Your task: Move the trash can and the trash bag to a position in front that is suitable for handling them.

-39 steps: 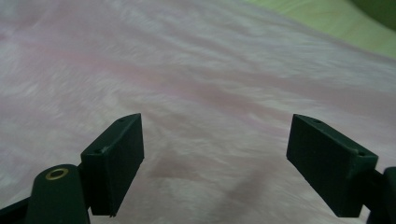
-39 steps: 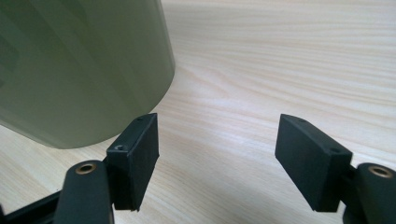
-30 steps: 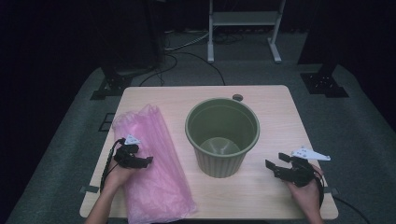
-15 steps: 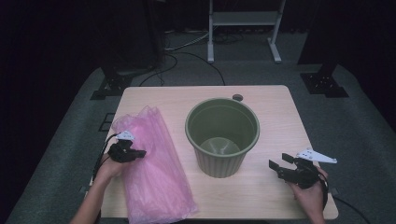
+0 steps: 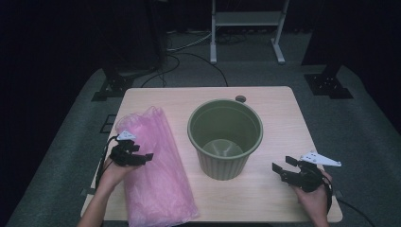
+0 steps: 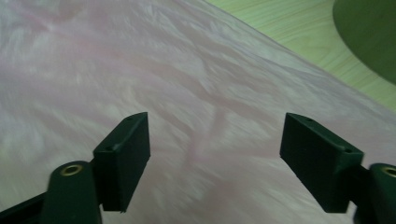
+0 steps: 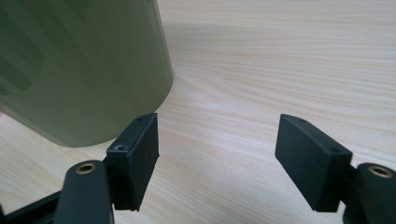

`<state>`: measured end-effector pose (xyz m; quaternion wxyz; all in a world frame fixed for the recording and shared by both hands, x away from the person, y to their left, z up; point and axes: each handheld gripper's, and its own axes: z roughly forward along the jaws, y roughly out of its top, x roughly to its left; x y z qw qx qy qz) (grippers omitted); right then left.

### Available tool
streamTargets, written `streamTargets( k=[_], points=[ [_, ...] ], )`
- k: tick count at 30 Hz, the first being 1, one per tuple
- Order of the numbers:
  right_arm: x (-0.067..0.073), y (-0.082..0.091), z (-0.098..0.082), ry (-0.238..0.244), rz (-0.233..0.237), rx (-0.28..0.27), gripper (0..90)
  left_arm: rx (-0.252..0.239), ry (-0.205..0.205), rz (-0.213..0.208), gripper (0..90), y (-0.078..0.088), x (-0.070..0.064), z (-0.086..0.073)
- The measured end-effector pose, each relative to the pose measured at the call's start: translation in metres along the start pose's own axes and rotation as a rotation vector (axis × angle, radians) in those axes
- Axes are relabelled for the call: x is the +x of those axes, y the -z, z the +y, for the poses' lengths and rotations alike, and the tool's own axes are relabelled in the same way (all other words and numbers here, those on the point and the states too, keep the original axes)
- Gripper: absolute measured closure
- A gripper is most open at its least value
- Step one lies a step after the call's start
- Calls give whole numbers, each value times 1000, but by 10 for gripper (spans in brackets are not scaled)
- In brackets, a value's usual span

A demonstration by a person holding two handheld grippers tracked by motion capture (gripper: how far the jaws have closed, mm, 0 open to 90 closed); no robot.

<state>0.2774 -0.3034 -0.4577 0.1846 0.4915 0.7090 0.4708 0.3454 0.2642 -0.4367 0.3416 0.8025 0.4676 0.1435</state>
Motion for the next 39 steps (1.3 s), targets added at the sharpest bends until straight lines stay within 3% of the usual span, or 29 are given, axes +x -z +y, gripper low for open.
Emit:
streamTargets(
  k=[5, 6, 7, 9, 10, 11, 12, 13, 14, 15, 16, 17, 18, 19, 21, 23, 26, 27, 28, 29, 31, 32, 33, 34, 35, 36, 37, 38, 39],
  points=[
    [0, 1, 1, 0, 5, -4, 295, -14, 24, 22, 178, 8, -23, -21],
    [1, 0, 0, 0, 11, -1, 295, 19, 8, -8, 177, 4, -34, -30],
    [1, 0, 0, 0, 11, -1, 295, 19, 8, -8, 178, 4, -34, -30],
    [1, -1, 0, 6, 14, 2, 295, 50, -19, -6, 178, 0, -42, -35],
    [2, -1, 0, 7, 13, 3, 295, 78, -54, -16, 225, -7, -48, -40],
    [2, -1, 0, 7, 13, 3, 295, 78, -54, -16, 253, -7, -48, -40],
    [2, -1, 0, 6, 14, 0, 295, 67, -112, 22, 291, -7, -52, -42],
    [2, -1, 0, 5, 14, 0, 295, 67, -112, 22, 359, -7, -52, -42],
    [2, -1, 0, 4, 13, -1, 295, 55, -150, -8, 449, -3, -48, -44],
    [2, -1, 0, 4, 13, -1, 295, 55, -150, -8, 578, -3, -48, -44],
    [2, -2, 0, 1, 11, 1, 295, 57, -194, -60, 693, 2, -41, -47],
    [2, -2, 0, 1, 11, 1, 295, 57, -194, -60, 781, 2, -41, -47],
    [3, -2, 0, 0, 10, 2, 295, 71, -217, -112, 852, 6, -31, -49],
    [3, -2, 0, 1, 10, 2, 295, 73, -234, -133, 899, 8, -25, -51],
    [4, -3, 0, 1, 8, 3, 295, 94, -265, -165, 900, 13, -10, -52],
    [5, -4, 0, 2, 9, 5, 295, 109, -283, -160, 900, 15, -4, -51],
    [7, -6, 0, 10, 8, 9, 291, 161, -382, -179, 900, 20, 15, -48],
    [8, -6, 0, 11, 7, 11, 291, 215, -488, -208, 900, 23, 28, -43],
    [8, -7, 0, 9, 8, 10, 292, 239, -527, -233, 900, 24, 33, -41],
    [8, -7, 0, 9, 8, 10, 292, 239, -527, -233, 900, 24, 33, -41],
    [8, -6, -1, 6, 6, 9, 291, 278, -559, -297, 900, 24, 41, -37],
    [7, -5, -1, 6, 3, 10, 291, 258, -520, -322, 848, 27, 44, -33],
    [7, -5, -1, 6, 3, 10, 291, 258, -520, -322, 731, 27, 44, -33],
    [6, -4, -1, 2, 0, 7, 291, 180, -435, -348, 652, 32, 43, -25],
    [5, -3, -1, -1, -1, 5, 291, 139, -399, -331, 555, 35, 43, -21],
    [4, -3, -1, -5, -2, 4, 291, 139, -399, -331, 460, 35, 43, -21],
    [4, -3, -1, -5, -2, 4, 291, 106, -349, -305, 460, 36, 43, -17],
    [3, -3, -1, -12, -2, 4, 291, 83, -311, -271, 333, 36, 43, -13],
    [3, -3, -1, -12, -2, 4, 291, 62, -273, -224, 333, 35, 44, -9]
  ],
)
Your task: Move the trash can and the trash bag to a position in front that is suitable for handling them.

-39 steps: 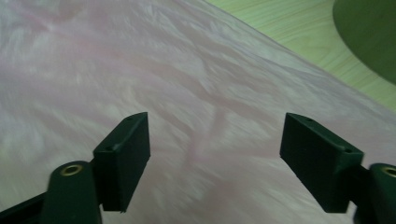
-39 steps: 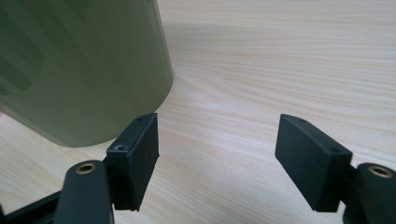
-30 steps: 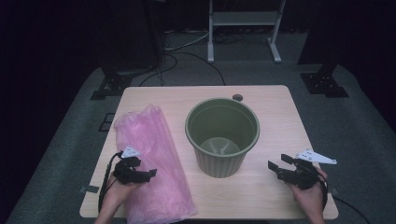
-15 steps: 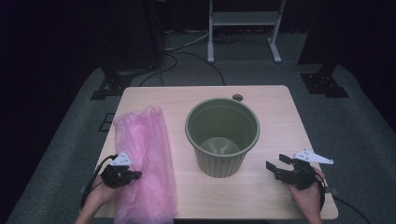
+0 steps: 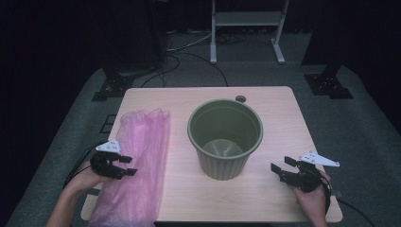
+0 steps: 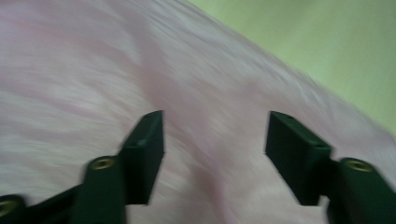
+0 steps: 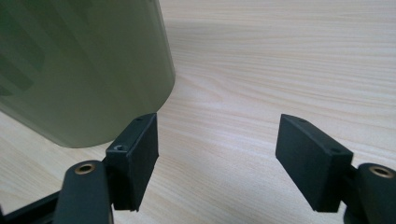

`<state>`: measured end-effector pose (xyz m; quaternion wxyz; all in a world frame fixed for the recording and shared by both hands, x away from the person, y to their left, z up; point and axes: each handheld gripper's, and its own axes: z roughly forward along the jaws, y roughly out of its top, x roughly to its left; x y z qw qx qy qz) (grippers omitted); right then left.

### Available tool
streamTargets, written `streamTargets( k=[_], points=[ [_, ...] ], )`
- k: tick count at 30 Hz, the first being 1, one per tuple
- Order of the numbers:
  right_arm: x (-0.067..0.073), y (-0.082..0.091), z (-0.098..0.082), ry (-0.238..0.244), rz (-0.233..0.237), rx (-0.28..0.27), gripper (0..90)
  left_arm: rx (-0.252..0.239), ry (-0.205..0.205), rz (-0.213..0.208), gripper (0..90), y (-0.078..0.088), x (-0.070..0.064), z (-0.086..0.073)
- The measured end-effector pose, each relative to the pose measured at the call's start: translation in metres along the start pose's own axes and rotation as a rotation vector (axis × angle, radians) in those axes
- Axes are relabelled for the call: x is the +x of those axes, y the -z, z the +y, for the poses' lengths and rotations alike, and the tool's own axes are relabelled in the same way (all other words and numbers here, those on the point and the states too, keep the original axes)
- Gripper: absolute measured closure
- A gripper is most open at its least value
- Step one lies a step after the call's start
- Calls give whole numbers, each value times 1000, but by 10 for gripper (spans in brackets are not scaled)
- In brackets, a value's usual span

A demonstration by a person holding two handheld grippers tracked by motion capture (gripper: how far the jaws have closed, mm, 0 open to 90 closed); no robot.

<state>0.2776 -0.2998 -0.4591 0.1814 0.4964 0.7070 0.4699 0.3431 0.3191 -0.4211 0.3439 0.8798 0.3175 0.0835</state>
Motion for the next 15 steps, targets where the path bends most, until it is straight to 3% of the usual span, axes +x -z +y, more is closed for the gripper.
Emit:
streamTargets(
  k=[1, 2, 3, 4, 5, 6, 7, 8, 11, 15],
  points=[
    [0, 0, 0, 3, 1, 2, 292, -10, 95, 123, 221, -5, 5, 6],
    [0, 0, 0, 7, 2, 1, 291, -10, 95, 123, 191, -5, 5, 6],
    [1, 0, 0, 8, 3, 1, 292, -20, 190, 229, 176, -12, 8, 10],
    [1, 0, 0, 8, 3, 1, 292, -20, 190, 229, 172, -12, 8, 10],
    [2, 0, 0, 12, 2, 5, 291, -19, 273, 292, 171, -20, 8, 12],
    [2, 0, 0, 12, 2, 5, 291, -19, 273, 292, 171, -20, 8, 12],
    [2, 0, 0, 14, 2, 4, 291, -4, 318, 335, 172, -31, 5, 14],
    [2, 0, 0, 14, 2, 4, 291, -4, 318, 335, 171, -31, 5, 14],
    [0, 2, 0, 10, 4, 0, 292, 40, 379, 372, 171, -50, -1, 14],
    [-1, 4, 0, 10, 5, -5, 292, 74, 376, 405, 171, -64, -4, 7]
  ],
)
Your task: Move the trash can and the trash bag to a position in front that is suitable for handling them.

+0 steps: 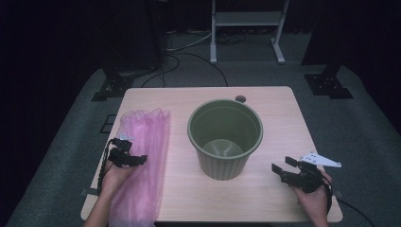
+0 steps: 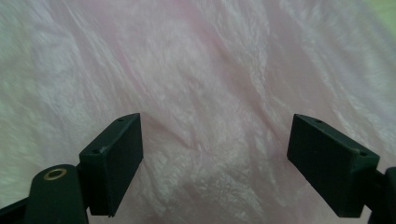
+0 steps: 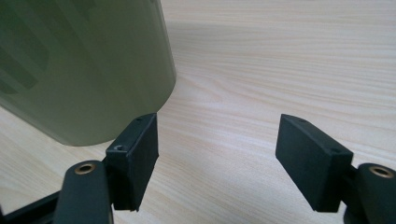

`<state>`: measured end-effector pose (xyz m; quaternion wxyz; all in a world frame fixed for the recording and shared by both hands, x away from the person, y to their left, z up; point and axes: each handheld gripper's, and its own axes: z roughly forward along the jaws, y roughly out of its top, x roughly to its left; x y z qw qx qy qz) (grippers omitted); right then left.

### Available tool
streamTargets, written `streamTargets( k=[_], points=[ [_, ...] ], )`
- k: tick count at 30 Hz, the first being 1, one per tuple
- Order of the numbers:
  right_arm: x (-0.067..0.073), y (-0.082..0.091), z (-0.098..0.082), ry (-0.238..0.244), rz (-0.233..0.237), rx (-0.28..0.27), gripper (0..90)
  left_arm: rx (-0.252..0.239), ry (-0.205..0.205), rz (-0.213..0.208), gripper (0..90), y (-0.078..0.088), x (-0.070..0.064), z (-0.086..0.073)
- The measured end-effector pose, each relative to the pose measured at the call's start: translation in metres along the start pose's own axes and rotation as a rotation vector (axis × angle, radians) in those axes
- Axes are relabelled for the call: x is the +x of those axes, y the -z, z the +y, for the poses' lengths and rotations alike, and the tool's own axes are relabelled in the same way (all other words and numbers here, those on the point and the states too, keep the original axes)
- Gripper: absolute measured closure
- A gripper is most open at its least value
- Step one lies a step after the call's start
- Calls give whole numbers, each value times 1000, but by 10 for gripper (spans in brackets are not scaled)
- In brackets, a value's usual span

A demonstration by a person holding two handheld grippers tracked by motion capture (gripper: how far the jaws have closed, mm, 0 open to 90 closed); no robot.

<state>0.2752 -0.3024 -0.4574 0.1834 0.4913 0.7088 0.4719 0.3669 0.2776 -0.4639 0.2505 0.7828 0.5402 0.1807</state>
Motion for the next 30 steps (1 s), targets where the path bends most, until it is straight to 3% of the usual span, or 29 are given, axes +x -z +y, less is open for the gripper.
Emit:
streamTargets(
  k=[5, 7, 8, 10, 12, 14, 16, 17, 18, 19, 20, 21, 22, 23, 24, 25, 26, 30],
  points=[
    [-1, 1, 0, -4, 3, -3, 292, -59, 31, 21, 169, -1, 0, -6],
    [0, 1, 0, 1, 2, -5, 292, -89, 23, 23, 253, 1, 1, -9],
    [0, 1, 0, 1, 2, -5, 292, -105, 22, 14, 253, 1, 1, -10],
    [2, 2, 2, 2, 4, -9, 292, -118, 11, 1, 400, 3, 3, -11],
    [2, 2, 2, 7, 3, -11, 291, -116, 2, -5, 446, 3, 4, -10],
    [3, 2, 2, 10, 5, -11, 292, -120, -12, -20, 557, 3, 8, -9],
    [4, 1, 2, 8, 6, -9, 291, -129, -12, -29, 722, 2, 10, -8],
    [4, 1, 2, 8, 6, -9, 291, -137, -8, -49, 722, 1, 13, -8],
    [4, 0, 2, 8, 7, -8, 292, -140, -8, -64, 840, 1, 15, -7],
    [4, 0, 2, 8, 7, -8, 292, -143, 4, -95, 840, 0, 18, -7],
    [3, 0, 2, 4, 6, -7, 291, -146, 30, -155, 891, -2, 23, -7],
    [3, 0, 2, 4, 6, -7, 291, -146, 30, -155, 894, -2, 23, -7],
    [2, 1, 2, 2, 6, -9, 291, -127, 4, -181, 895, -2, 26, -4],
    [2, 1, 2, 2, 6, -9, 291, -127, 4, -181, 895, -2, 26, -4],
    [1, 3, 2, -1, 3, -14, 291, -99, -48, -212, 896, -2, 26, -1],
    [1, 3, 2, -1, 3, -14, 291, -99, -48, -212, 896, -2, 26, -1],
    [-1, 4, 2, -6, 2, -17, 291, -106, -105, -237, 897, 0, 22, 0],
    [-2, 4, 1, -14, 1, -17, 291, -125, -185, -271, 897, 8, 13, 2]
  ],
)
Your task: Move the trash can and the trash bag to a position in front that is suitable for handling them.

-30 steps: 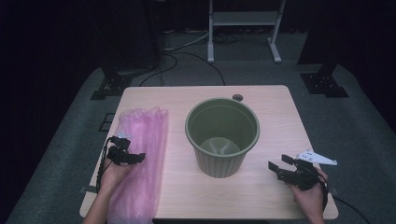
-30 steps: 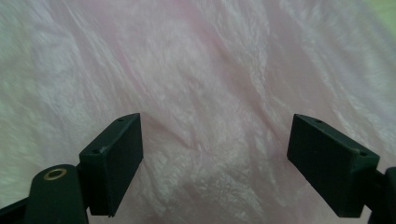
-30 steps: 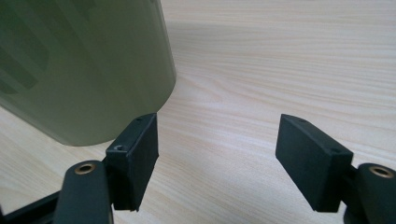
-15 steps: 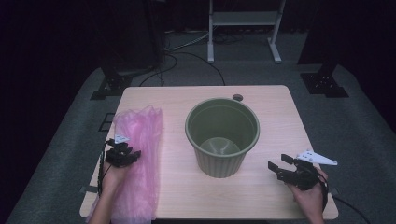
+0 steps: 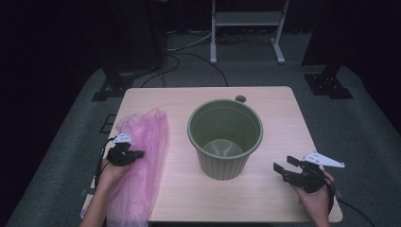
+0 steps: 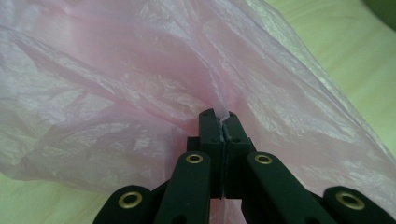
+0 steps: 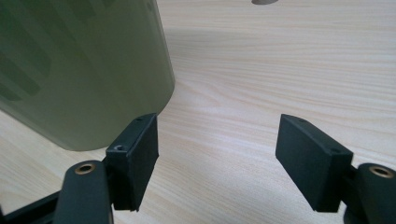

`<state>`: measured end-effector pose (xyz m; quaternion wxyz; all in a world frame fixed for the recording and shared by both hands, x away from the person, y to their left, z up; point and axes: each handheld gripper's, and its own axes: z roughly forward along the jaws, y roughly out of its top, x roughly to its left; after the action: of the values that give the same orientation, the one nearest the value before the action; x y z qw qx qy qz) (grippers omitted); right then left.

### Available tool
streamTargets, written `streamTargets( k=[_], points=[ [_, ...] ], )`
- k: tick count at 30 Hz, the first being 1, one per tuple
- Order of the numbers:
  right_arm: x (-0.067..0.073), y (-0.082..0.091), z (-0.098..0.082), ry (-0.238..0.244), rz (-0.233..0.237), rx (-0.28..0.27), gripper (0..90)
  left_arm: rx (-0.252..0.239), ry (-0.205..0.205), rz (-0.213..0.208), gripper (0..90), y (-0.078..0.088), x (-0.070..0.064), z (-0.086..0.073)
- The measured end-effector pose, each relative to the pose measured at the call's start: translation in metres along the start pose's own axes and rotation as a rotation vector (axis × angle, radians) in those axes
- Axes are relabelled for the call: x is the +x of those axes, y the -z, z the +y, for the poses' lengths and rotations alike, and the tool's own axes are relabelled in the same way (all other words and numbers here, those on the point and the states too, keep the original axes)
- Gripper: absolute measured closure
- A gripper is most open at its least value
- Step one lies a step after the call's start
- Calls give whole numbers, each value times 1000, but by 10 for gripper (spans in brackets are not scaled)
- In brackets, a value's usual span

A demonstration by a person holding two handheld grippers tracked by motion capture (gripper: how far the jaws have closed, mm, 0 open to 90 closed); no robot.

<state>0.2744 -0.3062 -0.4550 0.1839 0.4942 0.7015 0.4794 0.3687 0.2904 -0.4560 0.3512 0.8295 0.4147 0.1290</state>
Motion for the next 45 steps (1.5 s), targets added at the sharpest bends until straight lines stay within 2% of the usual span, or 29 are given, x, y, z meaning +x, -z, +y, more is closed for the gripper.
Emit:
streamTargets(
  k=[1, 2, 3, 4, 5, 6, 7, 8, 9, 10, 11, 12, 13, 14, 15, 16, 17, 19, 20, 22, 23, 28, 29, 33, 35, 36, 41, 42, 45],
  points=[
    [0, 0, 0, 0, 0, 0, 291, 3, -30, -12, 897, 2, -3, 3],
    [0, -2, 0, 0, 2, 8, 292, -8, -85, -30, 898, 7, -10, 10],
    [0, -2, 0, 0, 2, 8, 292, -8, -85, -30, 898, 7, -10, 10],
    [0, -5, 0, 2, 5, 13, 292, -17, -127, -40, 898, 13, -15, 17],
    [0, -5, 0, 2, 5, 13, 292, -17, -127, -40, 898, 13, -15, 17],
    [1, -6, 0, 4, 7, 17, 291, -43, -172, -65, 899, 21, -22, 26],
    [1, -6, 0, 4, 7, 17, 291, -43, -172, -65, 899, 21, -22, 26],
    [2, -8, 1, 5, 9, 18, 292, -70, -203, -96, 899, 30, -26, 35],
    [2, -8, 1, 5, 9, 18, 292, -70, -203, -96, 899, 30, -26, 35],
    [3, -9, 1, 7, 11, 19, 292, -99, -237, -140, 899, 40, -30, 43],
    [3, -9, 1, 7, 11, 19, 292, -99, -237, -140, 899, 40, -30, 43],
    [3, -11, 2, 11, 12, 24, 292, -129, -285, -191, 899, 53, -35, 52],
    [3, -11, 2, 11, 12, 24, 292, -129, -285, -191, 899, 53, -35, 52],
    [3, -13, 3, 7, 13, 29, 292, -165, -318, -247, 899, 67, -39, 61],
    [3, -13, 3, 7, 13, 29, 292, -165, -318, -247, 899, 67, -39, 61],
    [3, -15, 5, 7, 18, 31, 292, -198, -342, -267, 899, 82, -42, 71],
    [3, -15, 5, 7, 18, 31, 292, -198, -342, -267, 899, 82, -42, 71],
    [4, -17, 8, 5, 22, 31, 292, -231, -358, -281, 899, 96, -44, 80],
    [4, -20, 12, 6, 30, 28, 292, -264, -374, -295, 899, 108, -45, 89],
    [5, -22, 15, 5, 31, 27, 292, -274, -377, -297, 899, 112, -45, 93],
    [5, -24, 18, 5, 35, 24, 293, -287, -393, -305, 899, 119, -45, 98],
    [11, -43, 43, 20, 50, 5, 292, -343, -457, -335, 899, 145, -57, 128],
    [11, -43, 43, 20, 50, 5, 292, -343, -457, -335, 899, 145, -57, 128],
    [19, -60, 57, 29, 55, 9, 292, -385, -495, -339, 899, 164, -66, 149],
    [21, -63, 58, 35, 58, 11, 291, -386, -498, -342, 899, 166, -67, 152],
    [23, -66, 59, 43, 57, 15, 298, -403, -519, -358, 898, 170, -72, 160],
    [25, -66, 58, 42, 73, 13, 310, -418, -549, -379, 898, 173, -83, 175],
    [28, -65, 58, 44, 78, 13, 310, -423, -571, -386, 898, 175, -88, 184],
    [32, -65, 57, 57, 86, 14, 310, -431, -592, -394, 898, 178, -94, 192]
  ],
)
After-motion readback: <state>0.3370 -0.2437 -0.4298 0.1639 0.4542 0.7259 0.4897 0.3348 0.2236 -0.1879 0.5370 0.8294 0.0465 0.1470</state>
